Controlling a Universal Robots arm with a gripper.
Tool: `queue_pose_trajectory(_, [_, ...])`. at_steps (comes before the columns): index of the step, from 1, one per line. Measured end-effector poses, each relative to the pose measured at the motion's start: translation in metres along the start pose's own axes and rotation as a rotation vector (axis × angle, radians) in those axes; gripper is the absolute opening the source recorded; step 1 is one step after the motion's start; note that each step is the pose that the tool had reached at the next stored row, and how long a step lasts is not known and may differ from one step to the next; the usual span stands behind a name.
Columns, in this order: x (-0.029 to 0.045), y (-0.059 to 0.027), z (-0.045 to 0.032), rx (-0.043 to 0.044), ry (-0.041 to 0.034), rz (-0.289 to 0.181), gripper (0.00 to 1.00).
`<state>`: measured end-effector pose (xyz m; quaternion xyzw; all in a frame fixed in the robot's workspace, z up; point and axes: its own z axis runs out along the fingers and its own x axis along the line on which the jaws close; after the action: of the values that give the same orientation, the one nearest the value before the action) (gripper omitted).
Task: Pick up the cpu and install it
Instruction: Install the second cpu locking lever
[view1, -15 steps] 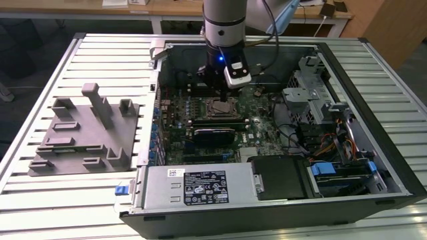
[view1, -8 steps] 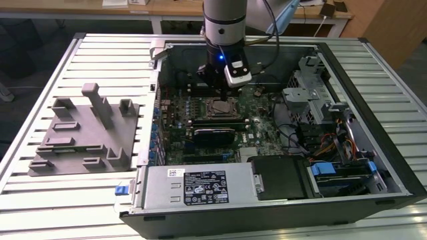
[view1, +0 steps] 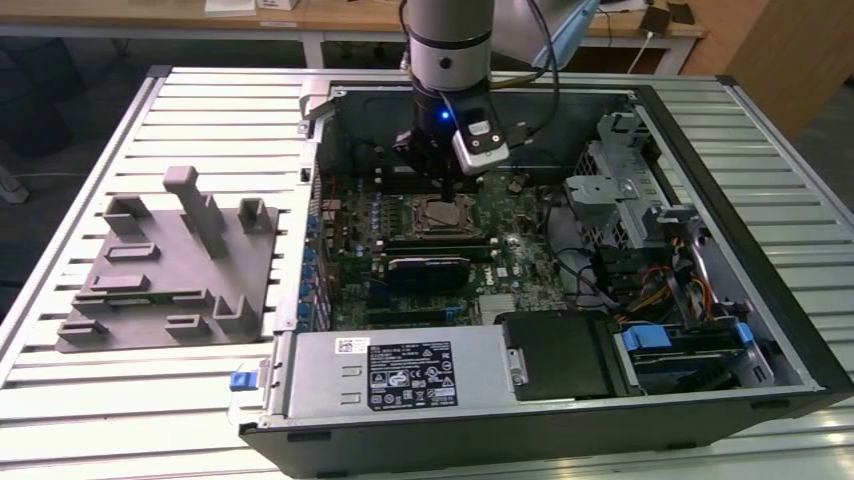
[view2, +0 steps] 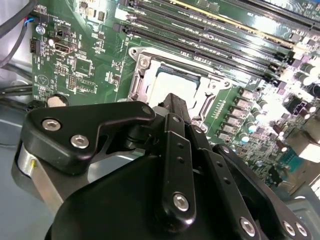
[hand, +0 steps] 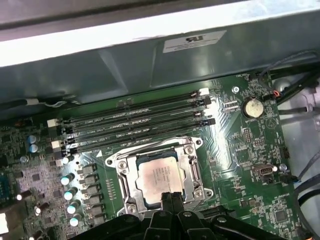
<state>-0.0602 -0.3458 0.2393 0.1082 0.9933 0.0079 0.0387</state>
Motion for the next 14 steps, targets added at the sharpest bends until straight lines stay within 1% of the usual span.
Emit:
queue_pose_trajectory(3, [-0.0001,-0.0002,-0.0001,0.0021,-0.0002,-0.025,0.11])
queue_pose_trajectory(7, [-0.0001,-0.0011,-0.0001,0.0079,-0.0004,-0.052,0.11])
queue_pose_trajectory(14, [-0.0024,-0.0158,0.0005,0.007,-0.0004,-0.055,0.11])
